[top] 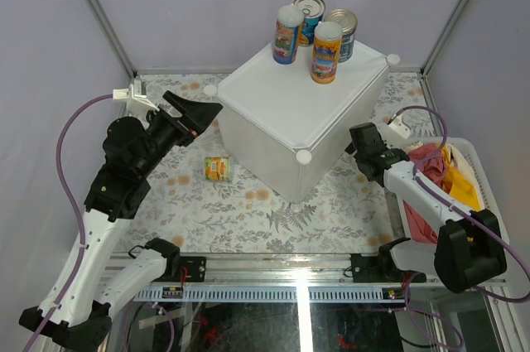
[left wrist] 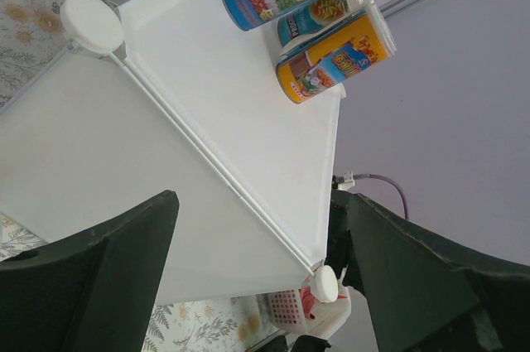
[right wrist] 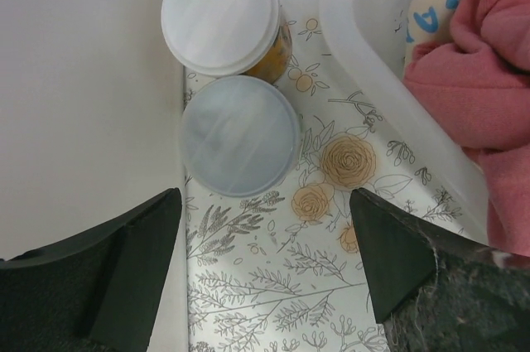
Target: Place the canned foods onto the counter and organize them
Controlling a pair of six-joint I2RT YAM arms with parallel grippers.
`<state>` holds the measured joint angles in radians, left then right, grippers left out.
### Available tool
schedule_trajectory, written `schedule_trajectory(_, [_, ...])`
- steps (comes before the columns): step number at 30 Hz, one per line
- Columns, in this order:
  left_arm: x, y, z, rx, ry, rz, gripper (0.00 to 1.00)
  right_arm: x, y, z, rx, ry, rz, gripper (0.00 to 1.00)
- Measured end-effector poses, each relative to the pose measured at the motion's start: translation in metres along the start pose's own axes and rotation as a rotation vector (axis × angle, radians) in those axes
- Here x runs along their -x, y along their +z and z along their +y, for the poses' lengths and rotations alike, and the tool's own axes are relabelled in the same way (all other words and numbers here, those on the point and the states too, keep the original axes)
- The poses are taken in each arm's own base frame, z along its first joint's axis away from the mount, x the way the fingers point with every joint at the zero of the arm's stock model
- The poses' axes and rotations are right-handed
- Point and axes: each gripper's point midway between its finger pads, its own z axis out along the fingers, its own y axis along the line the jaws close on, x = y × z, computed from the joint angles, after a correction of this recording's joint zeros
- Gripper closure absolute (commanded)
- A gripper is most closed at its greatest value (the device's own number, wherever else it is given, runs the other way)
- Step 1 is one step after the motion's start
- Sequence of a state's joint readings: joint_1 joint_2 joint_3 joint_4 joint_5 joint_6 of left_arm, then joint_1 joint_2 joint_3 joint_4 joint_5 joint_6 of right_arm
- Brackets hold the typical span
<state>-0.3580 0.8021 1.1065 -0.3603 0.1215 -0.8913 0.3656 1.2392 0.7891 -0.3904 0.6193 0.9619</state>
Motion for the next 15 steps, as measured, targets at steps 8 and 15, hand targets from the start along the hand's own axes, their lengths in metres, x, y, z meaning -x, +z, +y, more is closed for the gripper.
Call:
schedule_trajectory(8, [0.001, -0.001, -0.001, -0.001, 0.001, -0.004, 0.17, 0.002, 0.018, 0.000, -0.013, 0.026, -0.010, 0.11])
schedule_trajectory(15, [0.002, -0.001, -0.001, 0.001, 0.001, -0.008, 0.17, 0.006, 0.031, 0.002, -0.015, 0.045, -0.016, 0.11])
